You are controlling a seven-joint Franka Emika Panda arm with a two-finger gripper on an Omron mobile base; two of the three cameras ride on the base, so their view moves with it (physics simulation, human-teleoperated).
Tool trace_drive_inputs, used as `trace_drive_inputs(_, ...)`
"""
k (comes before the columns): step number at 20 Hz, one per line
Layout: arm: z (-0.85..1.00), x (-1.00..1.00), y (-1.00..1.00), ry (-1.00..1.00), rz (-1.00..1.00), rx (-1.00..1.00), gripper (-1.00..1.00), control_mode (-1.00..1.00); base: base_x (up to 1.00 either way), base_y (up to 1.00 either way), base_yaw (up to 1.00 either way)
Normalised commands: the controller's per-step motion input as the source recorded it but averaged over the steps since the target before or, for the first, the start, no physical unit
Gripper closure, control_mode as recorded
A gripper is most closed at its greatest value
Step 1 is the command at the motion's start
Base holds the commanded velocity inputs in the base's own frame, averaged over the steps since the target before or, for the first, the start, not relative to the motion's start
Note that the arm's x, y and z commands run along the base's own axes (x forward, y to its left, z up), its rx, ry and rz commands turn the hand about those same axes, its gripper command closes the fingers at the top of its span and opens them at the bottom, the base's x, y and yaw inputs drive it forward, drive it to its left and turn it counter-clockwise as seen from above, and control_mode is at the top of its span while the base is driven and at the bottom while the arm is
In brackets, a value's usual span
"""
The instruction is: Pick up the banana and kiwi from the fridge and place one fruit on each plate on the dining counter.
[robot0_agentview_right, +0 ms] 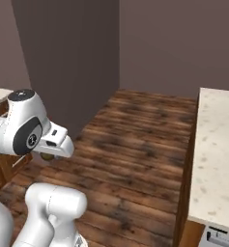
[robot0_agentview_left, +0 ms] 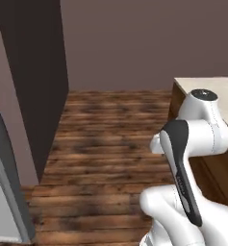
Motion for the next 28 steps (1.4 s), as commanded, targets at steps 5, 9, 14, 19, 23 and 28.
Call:
trace_drive_inputs(5,0.0,0.0,0.0,0.0,0.0,0.0,1.0,1.0,0.91,-0.5,0.0)
trace_drive_inputs(9,0.0,0.0,0.0,0.0,0.0,0.0,1.0,1.0,1.0,-0.12,-0.07)
trace_drive_inputs(14,0.0,0.0,0.0,0.0,0.0,0.0,1.0,1.0,1.0,0.0,-0.19)
trace_drive_inputs(19,0.0,0.0,0.0,0.0,0.0,0.0,1.0,1.0,1.0,0.07,-0.32)
trace_drive_inputs(23,0.0,0.0,0.0,0.0,0.0,0.0,1.0,1.0,1.0,0.18,-0.35)
trace_drive_inputs(28,0.0,0.0,0.0,0.0,0.0,0.0,1.0,1.0,1.0,0.53,-0.34)
